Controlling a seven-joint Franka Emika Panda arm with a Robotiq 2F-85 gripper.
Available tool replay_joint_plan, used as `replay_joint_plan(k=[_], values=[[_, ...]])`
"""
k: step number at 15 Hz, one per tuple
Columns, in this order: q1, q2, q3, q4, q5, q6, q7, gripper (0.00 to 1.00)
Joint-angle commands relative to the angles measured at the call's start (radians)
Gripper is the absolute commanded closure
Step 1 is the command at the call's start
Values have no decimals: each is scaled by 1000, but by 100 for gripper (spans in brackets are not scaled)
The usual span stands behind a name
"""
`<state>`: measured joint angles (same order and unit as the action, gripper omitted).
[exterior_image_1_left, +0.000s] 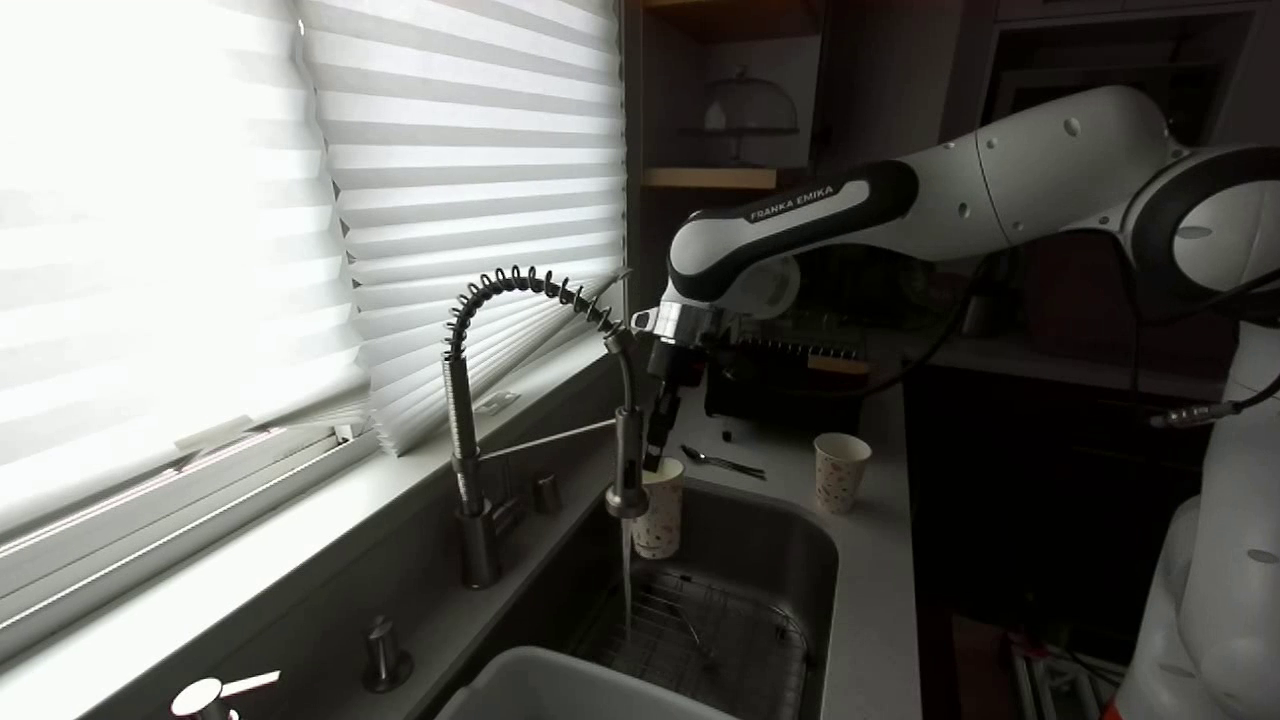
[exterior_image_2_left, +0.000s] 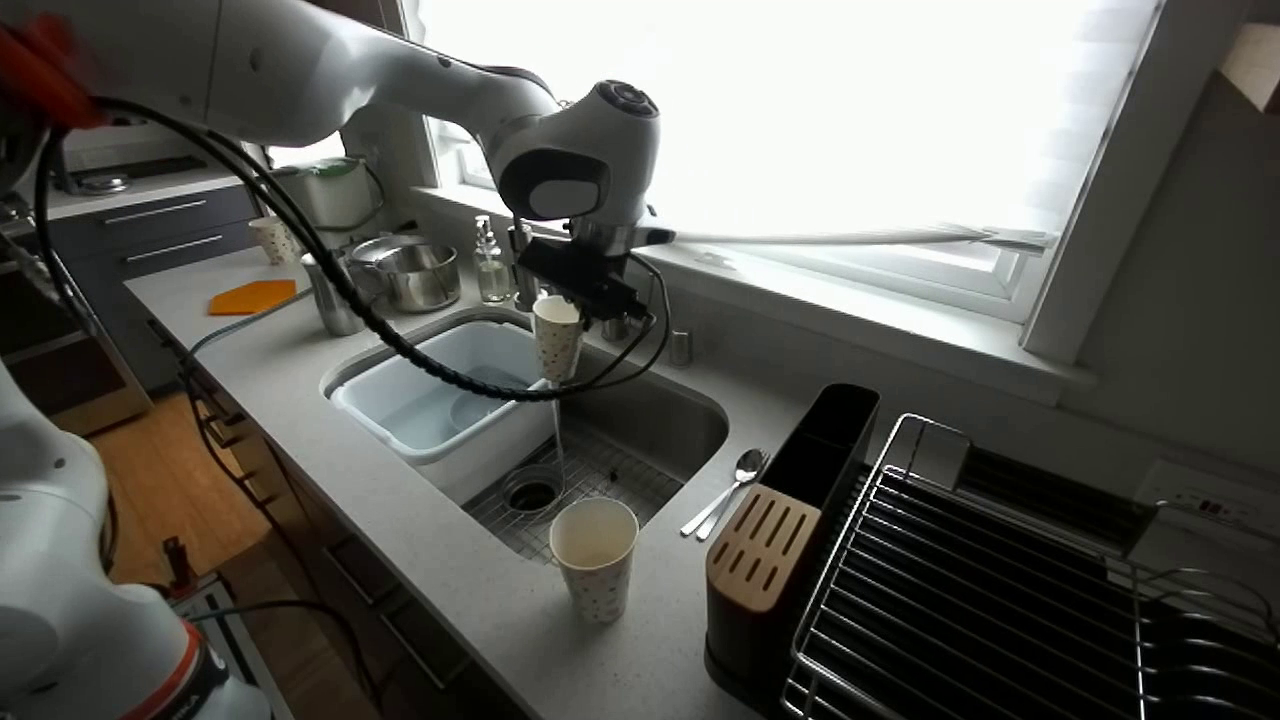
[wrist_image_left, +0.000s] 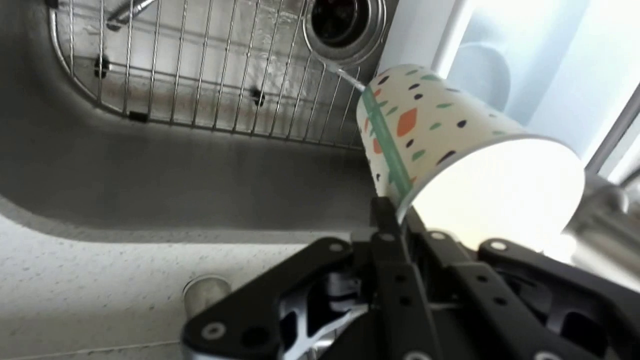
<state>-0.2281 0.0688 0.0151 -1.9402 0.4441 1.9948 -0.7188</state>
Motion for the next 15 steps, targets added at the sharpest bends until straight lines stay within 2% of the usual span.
replay_joint_plan(k=[1, 5, 15], values=[[54, -27, -38, -79, -100, 0, 5, 99], [77, -26, -48, -111, -152, 16, 6, 99], [115, -16, -34, -137, 26, 179, 29, 99]])
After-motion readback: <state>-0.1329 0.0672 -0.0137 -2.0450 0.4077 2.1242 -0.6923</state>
